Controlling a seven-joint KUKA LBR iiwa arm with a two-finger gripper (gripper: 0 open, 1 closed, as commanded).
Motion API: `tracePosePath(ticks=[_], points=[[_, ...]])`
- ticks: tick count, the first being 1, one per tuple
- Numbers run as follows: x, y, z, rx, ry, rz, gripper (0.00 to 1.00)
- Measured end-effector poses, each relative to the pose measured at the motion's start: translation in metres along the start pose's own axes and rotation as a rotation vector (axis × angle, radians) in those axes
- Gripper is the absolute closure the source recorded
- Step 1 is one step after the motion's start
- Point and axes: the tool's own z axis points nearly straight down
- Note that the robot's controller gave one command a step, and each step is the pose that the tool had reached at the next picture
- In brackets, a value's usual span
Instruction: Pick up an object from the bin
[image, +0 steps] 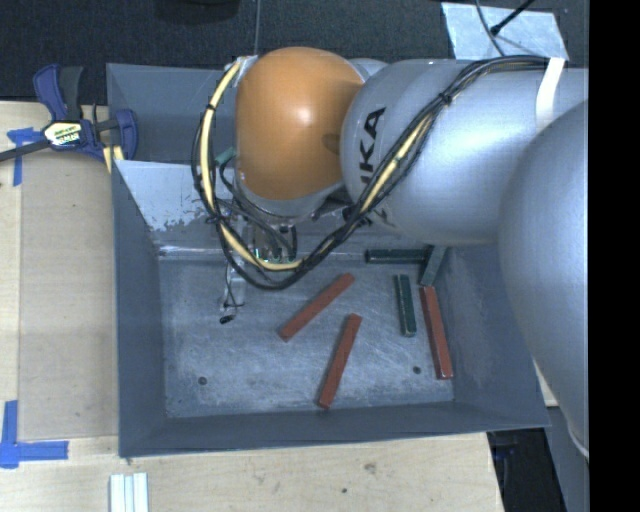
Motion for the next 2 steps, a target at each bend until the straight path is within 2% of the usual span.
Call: tracePosePath(ticks=[1, 2], points=[[0.004, -0.081, 0.039, 0.004, -0.003, 0.020, 0.00], [0.045, -0.145, 0.110, 0.000, -0.005, 0.174, 0.00]])
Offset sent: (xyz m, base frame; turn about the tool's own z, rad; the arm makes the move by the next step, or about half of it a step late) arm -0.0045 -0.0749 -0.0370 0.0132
